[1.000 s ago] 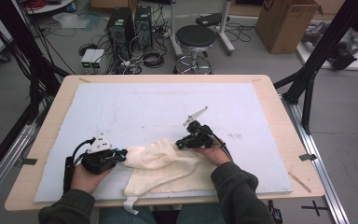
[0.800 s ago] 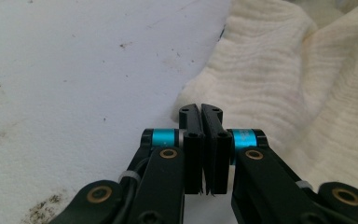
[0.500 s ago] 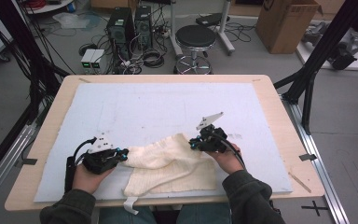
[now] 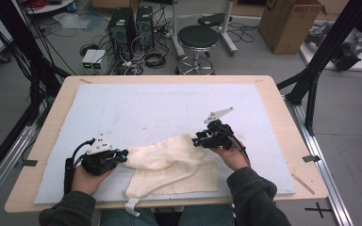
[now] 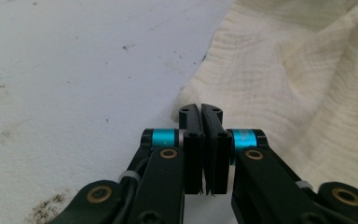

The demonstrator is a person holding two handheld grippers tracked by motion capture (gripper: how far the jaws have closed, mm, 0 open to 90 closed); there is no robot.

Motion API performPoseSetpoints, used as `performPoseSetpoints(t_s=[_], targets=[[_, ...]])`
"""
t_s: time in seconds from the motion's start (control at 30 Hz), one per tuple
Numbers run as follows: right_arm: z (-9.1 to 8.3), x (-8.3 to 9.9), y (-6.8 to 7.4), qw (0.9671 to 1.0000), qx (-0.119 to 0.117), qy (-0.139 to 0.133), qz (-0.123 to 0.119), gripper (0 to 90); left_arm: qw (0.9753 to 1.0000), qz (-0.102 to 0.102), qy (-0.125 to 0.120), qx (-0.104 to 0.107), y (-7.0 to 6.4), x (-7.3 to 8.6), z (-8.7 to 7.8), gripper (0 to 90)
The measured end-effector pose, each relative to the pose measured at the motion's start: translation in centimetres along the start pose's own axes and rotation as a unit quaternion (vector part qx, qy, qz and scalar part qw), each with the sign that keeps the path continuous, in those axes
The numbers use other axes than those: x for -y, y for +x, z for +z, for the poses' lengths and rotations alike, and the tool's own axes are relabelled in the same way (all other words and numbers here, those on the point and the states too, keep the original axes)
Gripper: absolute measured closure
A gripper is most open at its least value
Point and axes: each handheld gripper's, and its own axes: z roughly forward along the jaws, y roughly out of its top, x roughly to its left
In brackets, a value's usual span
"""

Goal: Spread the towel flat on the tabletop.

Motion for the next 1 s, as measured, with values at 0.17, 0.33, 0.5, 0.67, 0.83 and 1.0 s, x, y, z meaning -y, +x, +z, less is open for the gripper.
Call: performPoseSetpoints(t_s=[0.17, 0.33, 0.5, 0.67, 0.83, 1.0], targets=[[0.4, -0.2, -1.9, 0.9991, 0.023, -0.003, 0.035, 66.6, 1.0, -0.002, 0.0, 0.0, 0.1, 0.1, 0.0, 87.0], [1.6, 0.2, -3.2, 0.9976, 0.027, 0.015, 0.062, 67.6, 1.0, -0.003, 0.001, -0.001, 0.3, 0.1, 0.0, 87.0], [2.8, 0.2, -2.8, 0.9977, 0.004, 0.045, 0.05, 66.0, 1.0, -0.007, 0.0, -0.002, 0.4, 0.2, 0.0, 87.0], [3.2, 0.2, -1.9, 0.9981, 0.012, 0.054, 0.027, 65.6, 1.0, -0.007, -0.001, -0.003, 0.4, 0.2, 0.0, 87.0], [3.3, 0.1, -1.1, 0.9976, 0.029, 0.063, 0.007, 74.8, 0.9999, -0.009, -0.001, -0.004, 0.5, 0.2, -0.1, 87.0], [3.3, 0.5, -1.0, 0.9986, 0.008, 0.052, 0.01, 85.9, 0.9999, -0.011, 0.002, -0.006, 0.5, 0.2, 0.0, 87.0]])
